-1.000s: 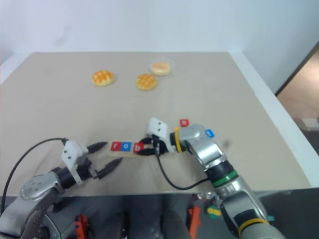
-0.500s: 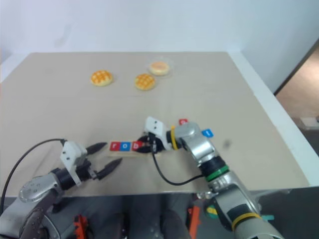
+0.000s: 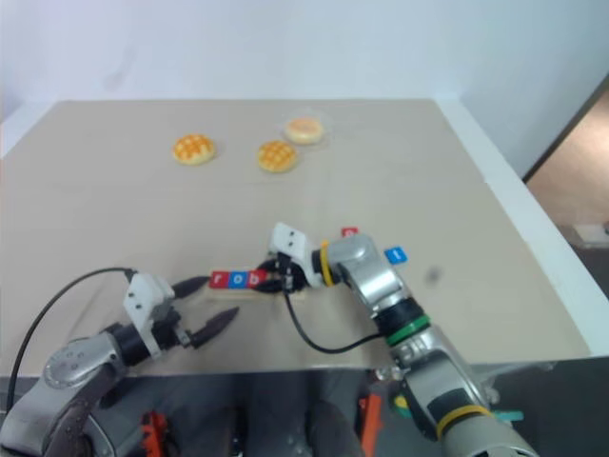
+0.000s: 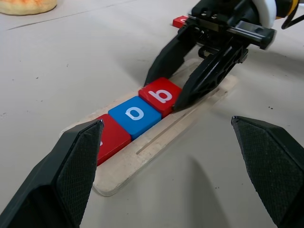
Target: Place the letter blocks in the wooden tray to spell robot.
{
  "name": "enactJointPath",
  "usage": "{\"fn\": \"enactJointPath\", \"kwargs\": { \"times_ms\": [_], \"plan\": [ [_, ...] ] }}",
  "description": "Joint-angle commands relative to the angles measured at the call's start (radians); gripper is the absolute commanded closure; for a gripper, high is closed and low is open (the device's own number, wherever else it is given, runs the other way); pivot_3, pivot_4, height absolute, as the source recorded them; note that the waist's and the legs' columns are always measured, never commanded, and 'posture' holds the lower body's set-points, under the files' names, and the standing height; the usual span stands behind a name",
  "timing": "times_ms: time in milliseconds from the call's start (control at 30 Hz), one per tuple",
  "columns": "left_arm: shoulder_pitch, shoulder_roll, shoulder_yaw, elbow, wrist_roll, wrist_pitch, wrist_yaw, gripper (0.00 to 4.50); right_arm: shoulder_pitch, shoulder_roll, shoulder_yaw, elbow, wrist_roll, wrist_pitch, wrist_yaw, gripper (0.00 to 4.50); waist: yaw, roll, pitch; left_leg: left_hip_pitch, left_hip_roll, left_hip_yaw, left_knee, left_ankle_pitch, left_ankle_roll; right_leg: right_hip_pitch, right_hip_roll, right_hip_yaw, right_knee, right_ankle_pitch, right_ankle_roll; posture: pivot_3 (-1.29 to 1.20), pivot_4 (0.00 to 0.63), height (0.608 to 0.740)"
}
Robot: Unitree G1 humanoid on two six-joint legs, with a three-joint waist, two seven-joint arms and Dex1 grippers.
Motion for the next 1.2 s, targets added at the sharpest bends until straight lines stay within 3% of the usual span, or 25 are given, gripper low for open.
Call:
{"fn": "enactJointPath", "kwargs": {
  "times_ms": [33, 100, 133, 500, 767, 967, 1067, 1200],
  "plan": [
    [-0.001, 0.006, -0.002, -0.043, 0.002, -0.017, 0.0, 0.0, -0.03, 0.004, -0.021, -0.008, 0.003, -0.018, -0.004, 0.9, 0.0, 0.0, 0.0, 0.0, 0.0, 0.0, 0.0, 0.0, 0.0, 0.0, 0.0, 0.0, 0.0, 0.0, 0.0, 0.0, 0.15, 0.74],
    [-0.002, 0.008, -0.002, -0.041, 0.002, -0.015, -0.001, 0.0, -0.033, 0.006, -0.029, -0.013, 0.008, -0.02, -0.008, 0.22, 0.0, 0.0, 0.0, 0.0, 0.0, 0.0, 0.0, 0.0, 0.0, 0.0, 0.0, 0.0, 0.0, 0.0, 0.0, 0.0, 0.15, 0.74],
    [-0.004, 0.009, -0.002, -0.04, 0.002, -0.015, -0.002, 0.0, -0.034, 0.007, -0.035, -0.019, 0.014, -0.015, -0.01, 0.1, 0.0, 0.0, 0.0, 0.0, 0.0, 0.0, 0.0, 0.0, 0.0, 0.0, 0.0, 0.0, 0.0, 0.0, 0.0, 0.0, 0.15, 0.74],
    [-0.047, 0.045, 0.001, -0.039, -0.038, -0.002, -0.078, 0.0, -0.09, -0.06, -0.215, 0.023, 0.102, 0.05, -0.053, 0.1, 0.0, 0.0, 0.0, -0.001, 0.0, 0.0, 0.001, 0.0, 0.0, 0.0, 0.0, 0.0, 0.0, 0.0, 0.0, 0.0, 0.15, 0.74],
    [-0.127, 0.089, -0.035, -0.033, -0.074, 0.019, -0.15, 0.0, -0.173, -0.232, -0.3, 0.401, 0.053, -0.24, -0.007, 0.1, -0.002, 0.0, 0.0, -0.002, -0.002, 0.001, 0.001, 0.0, 0.0, 0.0, -0.001, 0.001, -0.001, 0.0, 0.002, 0.0, 0.15, 0.74],
    [-0.117, 0.087, -0.053, -0.021, -0.052, 0.0, -0.156, 0.0, -0.198, -0.259, -0.3, 0.575, 0.025, -0.349, 0.057, 0.1, -0.012, 0.0, 0.0, -0.001, 0.0, 0.0, 0.0, 0.0, 0.001, 0.0, 0.001, 0.001, 0.0, 0.0, 0.001, 0.0, 0.15, 0.74],
    [-0.092, 0.083, -0.061, -0.028, -0.026, -0.01, -0.138, 0.0, -0.22, -0.226, -0.34, 0.564, 0.036, -0.223, -0.08, 0.1, -0.017, 0.0, 0.0, 0.0, 0.0, 0.001, 0.0, 0.0, 0.001, 0.0, 0.001, 0.002, 0.0, 0.001, 0.0, 0.0, 0.15, 0.74],
    [-0.065, 0.082, -0.059, -0.038, -0.017, -0.018, -0.137, 0.0, -0.168, -0.174, -0.398, 0.335, 0.076, -0.063, -0.243, 0.1, -0.021, 0.0, 0.0, -0.001, 0.0, 0.001, 0.001, 0.0, 0.0, 0.0, 0.0, 0.002, 0.001, 0.002, -0.001, 0.0, 0.15, 0.74]
  ]
}}
